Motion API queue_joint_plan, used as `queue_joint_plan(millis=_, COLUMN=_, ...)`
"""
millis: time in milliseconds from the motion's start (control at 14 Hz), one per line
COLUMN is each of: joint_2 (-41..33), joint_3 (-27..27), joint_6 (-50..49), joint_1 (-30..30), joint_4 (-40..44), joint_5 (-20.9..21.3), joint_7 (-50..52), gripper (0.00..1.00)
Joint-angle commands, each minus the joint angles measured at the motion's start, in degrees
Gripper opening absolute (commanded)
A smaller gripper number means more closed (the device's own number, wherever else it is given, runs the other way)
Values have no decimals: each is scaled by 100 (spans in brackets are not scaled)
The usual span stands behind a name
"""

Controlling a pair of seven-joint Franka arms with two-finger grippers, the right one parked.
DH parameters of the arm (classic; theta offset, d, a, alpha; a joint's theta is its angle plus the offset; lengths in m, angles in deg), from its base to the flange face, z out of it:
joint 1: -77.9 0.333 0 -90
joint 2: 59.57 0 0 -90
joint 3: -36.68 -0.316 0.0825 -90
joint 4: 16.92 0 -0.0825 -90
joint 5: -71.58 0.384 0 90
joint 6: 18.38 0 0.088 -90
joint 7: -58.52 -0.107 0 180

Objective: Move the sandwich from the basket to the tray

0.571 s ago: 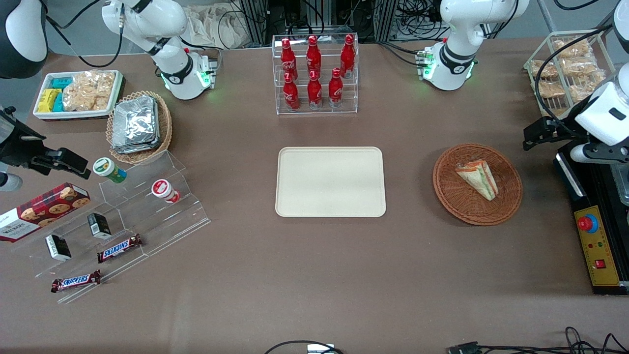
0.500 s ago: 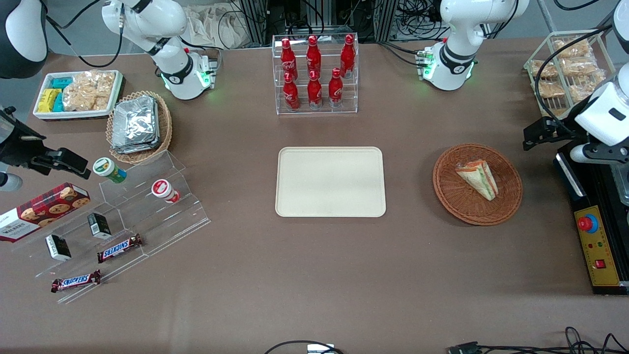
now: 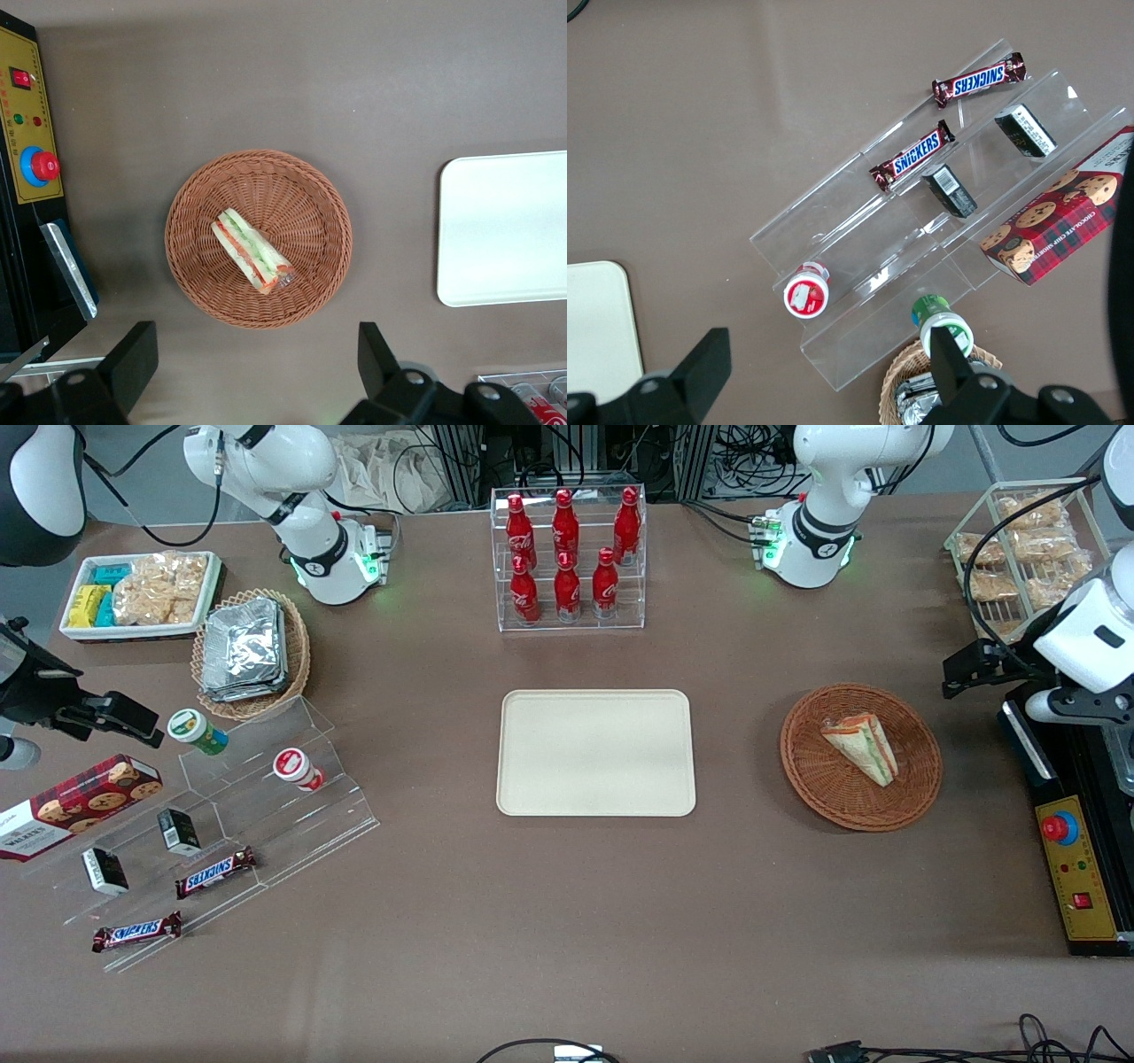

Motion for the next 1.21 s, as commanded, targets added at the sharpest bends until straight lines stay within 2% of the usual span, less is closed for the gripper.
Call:
queue_joint_plan(millis=0, joint_2=-78, joint_3=-41, joint_6=185, joint_1=-18, joint_4=-410, joint_5=91, joint_7=453, gripper=100)
queue_joint_plan(millis=500, joint_2=-991, joint_3=-94, joint_6=2521, joint_1=96, joint_4=-3353, joint_5=3, joint_7=1685, gripper=100)
queue_joint_plan(millis=1143, joint_2=-686, joint_3=-85, joint_6=4852, joint_1=88, joint_4=-4956, joint_5=3, joint_7=3135, gripper=100)
